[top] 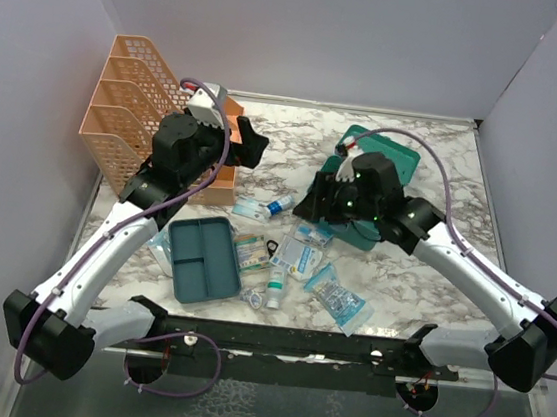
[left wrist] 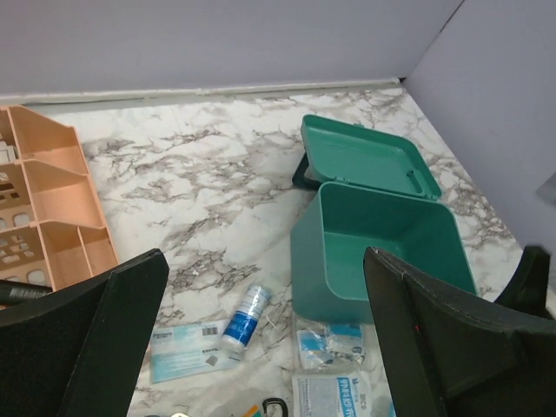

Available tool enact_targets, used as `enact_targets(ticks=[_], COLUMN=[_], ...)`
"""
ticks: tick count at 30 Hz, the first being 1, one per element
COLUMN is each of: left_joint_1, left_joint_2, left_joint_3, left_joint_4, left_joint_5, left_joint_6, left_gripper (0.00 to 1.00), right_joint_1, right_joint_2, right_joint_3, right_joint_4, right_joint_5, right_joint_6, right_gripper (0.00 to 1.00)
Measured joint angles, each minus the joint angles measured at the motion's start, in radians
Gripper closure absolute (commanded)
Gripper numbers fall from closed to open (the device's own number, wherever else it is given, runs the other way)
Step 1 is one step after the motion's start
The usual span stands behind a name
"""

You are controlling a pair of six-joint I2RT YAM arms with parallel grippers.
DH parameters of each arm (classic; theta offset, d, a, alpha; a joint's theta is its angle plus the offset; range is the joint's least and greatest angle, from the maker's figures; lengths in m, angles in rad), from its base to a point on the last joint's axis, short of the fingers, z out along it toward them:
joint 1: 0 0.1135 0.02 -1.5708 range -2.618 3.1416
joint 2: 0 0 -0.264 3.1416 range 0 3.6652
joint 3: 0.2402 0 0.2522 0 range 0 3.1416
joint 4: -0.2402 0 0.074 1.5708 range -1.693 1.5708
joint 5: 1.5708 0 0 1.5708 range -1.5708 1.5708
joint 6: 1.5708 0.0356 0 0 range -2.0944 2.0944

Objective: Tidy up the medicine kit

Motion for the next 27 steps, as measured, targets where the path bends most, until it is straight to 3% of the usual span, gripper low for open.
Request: enact_targets(ticks=[8, 13, 27], left_joint_1=[0.0, 0.0, 0.0], left_joint_2=[-0.112, -0.159, -0.163], left_joint_3=[0.038, 0.038, 0.037], left_joint_4=[-0.074, -0.096, -0.122], left_joint_5=[-0.021, -0.018, 0.018], left_joint_6=[0.004, -0.008, -0.055], left_gripper=[0.01, 0.01, 0.02], right_joint_1=[0.316, 0.454, 0.471], right_joint_2=[-0.003, 0.097, 0.321], right_joint_3=[-0.06, -0.068, -0.066], right_joint_4=[-0.08, -0.16, -0.19], right_joint_5=[0.143, 0.229, 0.241], right_joint_6=[0.085, 0.208, 0.274], right_gripper=[0.36, 0.32, 0.35])
